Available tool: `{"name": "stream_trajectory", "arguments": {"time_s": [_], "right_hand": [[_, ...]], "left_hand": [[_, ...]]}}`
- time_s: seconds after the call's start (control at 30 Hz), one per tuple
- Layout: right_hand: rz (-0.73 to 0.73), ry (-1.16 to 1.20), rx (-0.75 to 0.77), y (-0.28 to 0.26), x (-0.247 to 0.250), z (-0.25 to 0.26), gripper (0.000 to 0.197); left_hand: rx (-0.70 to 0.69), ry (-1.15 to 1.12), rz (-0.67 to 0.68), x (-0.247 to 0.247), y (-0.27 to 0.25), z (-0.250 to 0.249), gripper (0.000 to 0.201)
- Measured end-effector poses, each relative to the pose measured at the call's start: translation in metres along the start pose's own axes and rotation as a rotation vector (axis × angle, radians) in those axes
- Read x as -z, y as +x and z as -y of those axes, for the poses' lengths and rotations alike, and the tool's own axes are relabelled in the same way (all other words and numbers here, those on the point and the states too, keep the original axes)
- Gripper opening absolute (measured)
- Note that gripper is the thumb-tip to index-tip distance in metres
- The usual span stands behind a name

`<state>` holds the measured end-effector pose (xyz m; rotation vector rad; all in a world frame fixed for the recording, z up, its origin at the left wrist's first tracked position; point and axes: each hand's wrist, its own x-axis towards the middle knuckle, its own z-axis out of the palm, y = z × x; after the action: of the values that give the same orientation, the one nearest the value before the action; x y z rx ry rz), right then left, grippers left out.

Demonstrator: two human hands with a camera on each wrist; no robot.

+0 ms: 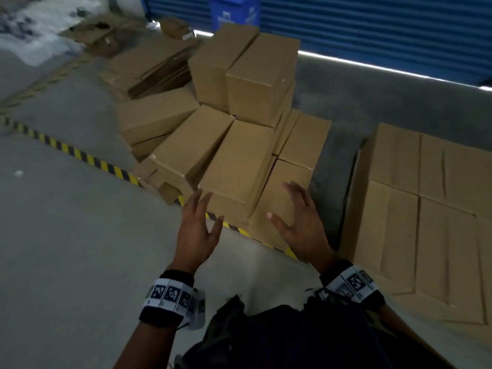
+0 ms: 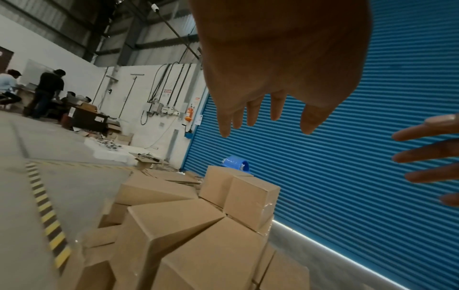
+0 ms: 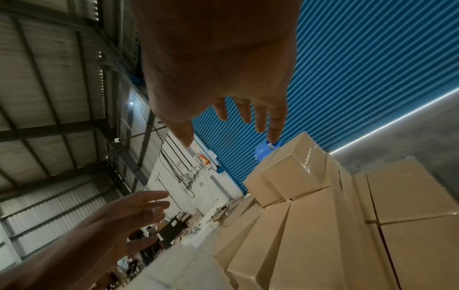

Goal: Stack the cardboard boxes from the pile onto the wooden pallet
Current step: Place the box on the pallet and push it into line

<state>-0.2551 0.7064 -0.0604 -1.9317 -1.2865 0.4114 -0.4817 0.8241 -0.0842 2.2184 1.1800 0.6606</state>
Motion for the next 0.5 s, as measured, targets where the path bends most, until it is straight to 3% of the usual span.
{"name": "stream_trajectory", "arguments": {"time_s": [0.2, 0.5], "right_hand": [[0.017, 0.005, -0.053, 0.06, -0.04, 0.012, 0.085], [0.027, -0.029, -0.143, 0.156, -0.07, -0.019, 0.086]], "left_hand": [[0.023, -0.003, 0.059, 0.026, 0.063, 0.051, 0.075], [0.059, 0.017, 0.154, 0.013, 0.184, 0.093, 0.068]]}}
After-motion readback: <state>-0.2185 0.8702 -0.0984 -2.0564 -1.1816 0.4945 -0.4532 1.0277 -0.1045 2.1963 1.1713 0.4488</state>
